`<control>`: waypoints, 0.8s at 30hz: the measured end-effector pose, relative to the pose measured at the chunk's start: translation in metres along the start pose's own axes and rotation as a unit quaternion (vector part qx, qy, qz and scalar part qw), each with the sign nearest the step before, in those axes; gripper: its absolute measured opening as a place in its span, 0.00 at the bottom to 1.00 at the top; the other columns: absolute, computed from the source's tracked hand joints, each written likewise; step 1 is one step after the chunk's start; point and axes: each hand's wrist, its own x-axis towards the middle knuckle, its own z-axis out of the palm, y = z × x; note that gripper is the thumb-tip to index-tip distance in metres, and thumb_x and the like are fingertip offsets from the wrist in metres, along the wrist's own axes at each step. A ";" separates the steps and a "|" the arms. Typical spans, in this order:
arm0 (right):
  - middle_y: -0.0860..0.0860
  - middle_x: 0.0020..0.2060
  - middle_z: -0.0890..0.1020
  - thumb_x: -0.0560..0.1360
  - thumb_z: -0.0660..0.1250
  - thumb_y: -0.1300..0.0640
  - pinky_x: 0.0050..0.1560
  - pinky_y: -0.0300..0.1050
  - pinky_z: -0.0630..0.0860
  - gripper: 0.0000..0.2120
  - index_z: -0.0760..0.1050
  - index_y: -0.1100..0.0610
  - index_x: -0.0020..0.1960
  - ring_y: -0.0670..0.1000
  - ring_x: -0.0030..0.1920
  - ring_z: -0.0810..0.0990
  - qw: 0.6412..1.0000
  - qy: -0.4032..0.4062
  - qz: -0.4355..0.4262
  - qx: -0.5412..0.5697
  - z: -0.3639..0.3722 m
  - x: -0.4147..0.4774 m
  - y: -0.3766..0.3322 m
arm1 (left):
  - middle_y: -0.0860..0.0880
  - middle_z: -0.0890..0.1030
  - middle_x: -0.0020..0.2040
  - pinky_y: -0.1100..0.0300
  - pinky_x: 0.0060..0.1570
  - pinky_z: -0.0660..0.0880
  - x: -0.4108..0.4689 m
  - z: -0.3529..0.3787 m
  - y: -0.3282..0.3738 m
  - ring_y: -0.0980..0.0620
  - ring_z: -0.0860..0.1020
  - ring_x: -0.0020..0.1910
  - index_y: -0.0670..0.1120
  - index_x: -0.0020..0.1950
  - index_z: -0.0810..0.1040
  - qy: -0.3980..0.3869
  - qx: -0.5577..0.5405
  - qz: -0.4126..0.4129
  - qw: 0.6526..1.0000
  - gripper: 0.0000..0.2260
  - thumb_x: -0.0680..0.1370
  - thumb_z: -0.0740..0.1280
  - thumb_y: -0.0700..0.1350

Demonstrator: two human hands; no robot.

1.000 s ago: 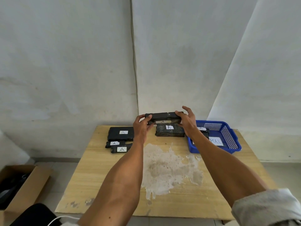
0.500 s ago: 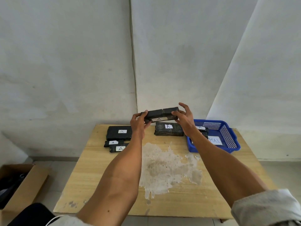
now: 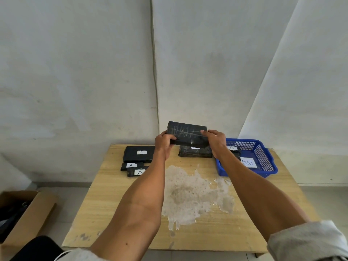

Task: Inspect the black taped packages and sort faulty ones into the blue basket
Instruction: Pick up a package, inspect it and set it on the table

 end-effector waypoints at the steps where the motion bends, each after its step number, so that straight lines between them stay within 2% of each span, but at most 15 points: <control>1: 0.55 0.48 0.85 0.72 0.77 0.54 0.52 0.49 0.83 0.20 0.81 0.61 0.60 0.55 0.48 0.85 1.000 0.014 0.014 0.003 -0.001 0.002 0.001 | 0.41 0.81 0.49 0.54 0.44 0.80 -0.001 -0.003 0.000 0.43 0.80 0.50 0.40 0.53 0.79 -0.013 0.026 -0.006 1.000 0.16 0.72 0.61 0.25; 4: 0.53 0.40 0.86 0.72 0.78 0.52 0.45 0.47 0.83 0.13 0.84 0.60 0.51 0.53 0.42 0.85 0.999 0.038 0.021 -0.019 -0.006 0.001 -0.001 | 0.42 0.81 0.56 0.45 0.50 0.81 -0.002 -0.011 -0.001 0.41 0.80 0.56 0.44 0.63 0.76 -0.047 0.065 -0.042 0.996 0.23 0.73 0.60 0.25; 6: 0.51 0.37 0.83 0.72 0.77 0.49 0.38 0.41 0.78 0.11 0.83 0.57 0.45 0.51 0.39 0.82 0.998 0.060 0.018 -0.029 -0.007 -0.002 -0.005 | 0.41 0.80 0.57 0.42 0.54 0.80 -0.006 -0.012 -0.001 0.40 0.79 0.57 0.44 0.61 0.77 -0.065 0.053 -0.073 0.994 0.20 0.74 0.61 0.26; 8: 0.50 0.35 0.81 0.72 0.76 0.47 0.37 0.40 0.75 0.13 0.80 0.55 0.38 0.49 0.36 0.79 0.996 0.080 0.018 -0.034 -0.007 -0.004 -0.007 | 0.39 0.80 0.58 0.41 0.54 0.80 -0.010 -0.012 -0.002 0.39 0.79 0.57 0.43 0.60 0.77 -0.072 0.042 -0.087 0.993 0.17 0.75 0.62 0.27; 10: 0.50 0.34 0.81 0.72 0.76 0.45 0.35 0.40 0.74 0.14 0.80 0.55 0.37 0.49 0.35 0.78 0.995 0.089 0.013 -0.044 -0.007 -0.006 -0.008 | 0.37 0.79 0.60 0.41 0.53 0.81 -0.013 -0.013 -0.003 0.37 0.79 0.58 0.41 0.65 0.75 -0.072 0.050 -0.083 0.993 0.21 0.76 0.62 0.25; 12: 0.50 0.34 0.81 0.71 0.76 0.45 0.36 0.39 0.75 0.13 0.81 0.54 0.39 0.49 0.36 0.79 0.994 0.093 0.007 -0.049 -0.007 -0.005 -0.007 | 0.36 0.78 0.63 0.41 0.52 0.81 -0.013 -0.015 -0.005 0.35 0.79 0.60 0.39 0.70 0.72 -0.071 0.061 -0.074 0.993 0.24 0.76 0.62 0.25; 14: 0.49 0.34 0.81 0.71 0.77 0.44 0.40 0.41 0.77 0.13 0.82 0.53 0.41 0.49 0.37 0.80 0.993 0.101 0.000 -0.056 -0.006 -0.003 -0.005 | 0.36 0.77 0.64 0.41 0.52 0.82 -0.015 -0.017 -0.006 0.35 0.79 0.61 0.39 0.72 0.71 -0.075 0.068 -0.069 0.992 0.24 0.77 0.63 0.26; 17: 0.49 0.35 0.82 0.70 0.77 0.43 0.48 0.46 0.80 0.13 0.82 0.52 0.40 0.51 0.41 0.82 0.993 0.108 -0.006 -0.056 -0.006 0.000 -0.001 | 0.36 0.78 0.63 0.42 0.51 0.82 -0.018 -0.016 -0.003 0.35 0.79 0.60 0.39 0.71 0.72 -0.071 0.076 -0.061 0.993 0.23 0.77 0.64 0.26; 19: 0.50 0.38 0.83 0.70 0.77 0.42 0.51 0.47 0.81 0.15 0.85 0.54 0.46 0.51 0.43 0.82 0.993 0.102 -0.010 -0.057 -0.006 0.000 0.000 | 0.36 0.79 0.62 0.42 0.50 0.82 -0.017 -0.015 -0.002 0.36 0.80 0.59 0.39 0.68 0.75 -0.053 0.074 -0.064 0.994 0.20 0.76 0.65 0.28; 21: 0.51 0.45 0.85 0.70 0.77 0.43 0.54 0.49 0.82 0.20 0.84 0.54 0.56 0.52 0.47 0.83 0.996 0.061 -0.018 -0.067 -0.006 0.000 0.001 | 0.39 0.80 0.60 0.45 0.45 0.83 -0.016 -0.013 0.001 0.38 0.79 0.59 0.41 0.61 0.79 -0.021 0.076 -0.066 0.995 0.13 0.76 0.69 0.37; 22: 0.52 0.49 0.86 0.70 0.78 0.46 0.56 0.51 0.82 0.23 0.81 0.54 0.61 0.53 0.49 0.84 0.997 0.022 -0.021 -0.071 -0.007 0.000 0.002 | 0.41 0.81 0.58 0.46 0.43 0.84 -0.016 -0.011 0.002 0.40 0.80 0.58 0.42 0.59 0.79 0.001 0.084 -0.068 0.994 0.13 0.76 0.72 0.44; 24: 0.56 0.55 0.84 0.70 0.79 0.58 0.55 0.54 0.83 0.29 0.75 0.55 0.69 0.55 0.51 0.85 0.996 -0.070 -0.022 -0.054 -0.009 -0.002 0.004 | 0.45 0.81 0.50 0.47 0.42 0.84 -0.016 -0.008 0.005 0.45 0.81 0.49 0.42 0.52 0.78 0.051 0.129 -0.060 0.989 0.14 0.76 0.73 0.52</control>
